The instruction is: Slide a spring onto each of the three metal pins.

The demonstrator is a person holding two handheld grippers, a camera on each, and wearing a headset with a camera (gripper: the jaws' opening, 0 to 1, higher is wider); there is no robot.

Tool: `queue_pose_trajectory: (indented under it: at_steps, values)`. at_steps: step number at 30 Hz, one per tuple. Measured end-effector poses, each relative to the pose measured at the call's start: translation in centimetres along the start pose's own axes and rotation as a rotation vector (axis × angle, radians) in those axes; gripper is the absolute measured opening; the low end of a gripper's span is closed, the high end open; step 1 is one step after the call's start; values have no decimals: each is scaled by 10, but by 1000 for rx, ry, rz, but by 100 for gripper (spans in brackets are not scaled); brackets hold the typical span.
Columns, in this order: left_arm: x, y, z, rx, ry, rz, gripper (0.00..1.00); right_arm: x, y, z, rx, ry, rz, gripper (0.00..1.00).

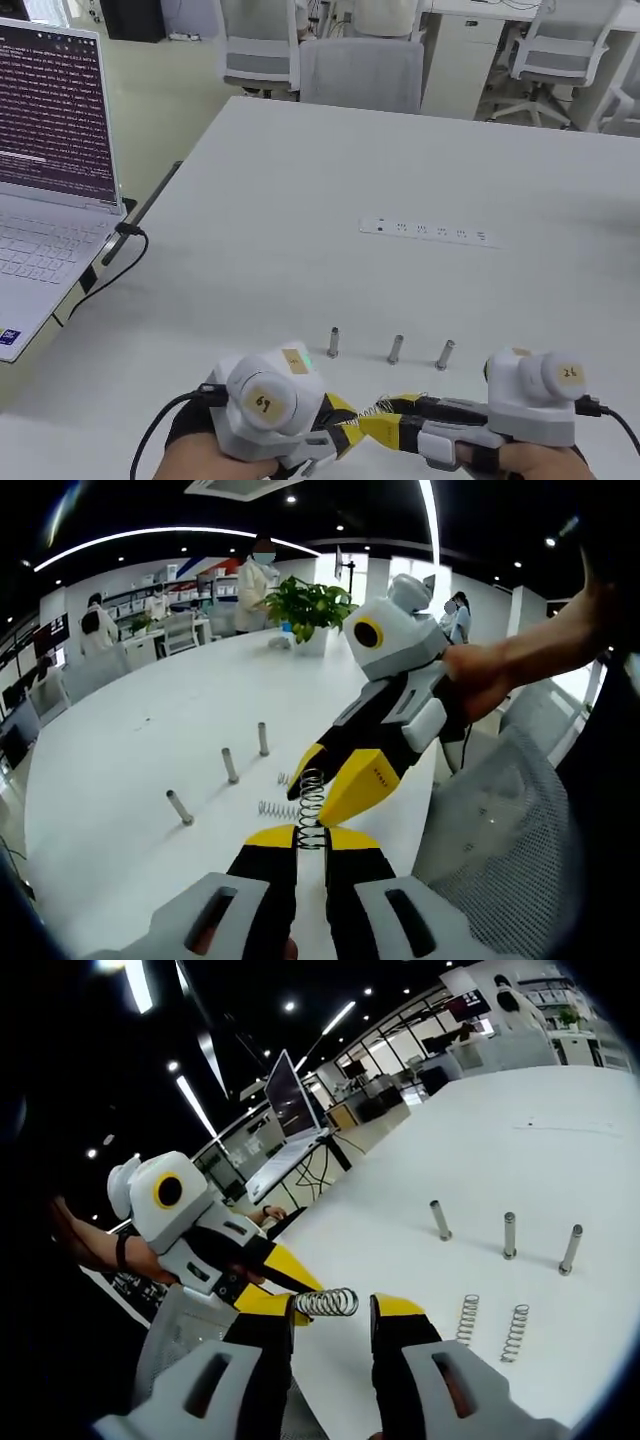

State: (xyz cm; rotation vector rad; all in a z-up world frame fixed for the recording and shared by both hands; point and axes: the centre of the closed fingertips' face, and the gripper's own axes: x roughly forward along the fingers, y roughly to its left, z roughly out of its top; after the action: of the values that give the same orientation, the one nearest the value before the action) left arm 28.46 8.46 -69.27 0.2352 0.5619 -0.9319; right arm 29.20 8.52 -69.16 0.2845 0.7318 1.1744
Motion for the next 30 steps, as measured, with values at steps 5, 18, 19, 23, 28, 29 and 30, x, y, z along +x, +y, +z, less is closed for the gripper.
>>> queue_pose_trajectory:
  at_steps: [5, 18, 19, 23, 28, 29, 30]
  values:
    - [-1, 0, 2, 6, -6, -6, 2, 0, 3, 3, 15, -19, 16, 21]
    - [-3, -2, 2, 14, -12, -14, 2, -2, 7, 6, 34, -32, 25, 15]
    - [-3, -2, 2, 15, -12, -16, 2, -2, 7, 6, 34, -31, 25, 15]
    - [-3, -3, 3, 29, -12, -21, 2, -3, 7, 6, 37, -24, 29, 15]
    - [-3, -3, 4, 37, -14, -28, 2, -5, 10, 9, 45, -21, 39, 13]
    - [-3, -3, 3, 42, -11, -31, 2, -5, 10, 11, 46, -24, 40, 11]
    - [-3, -2, 5, 46, -18, -29, 2, -6, 10, 12, 47, -20, 41, 11]
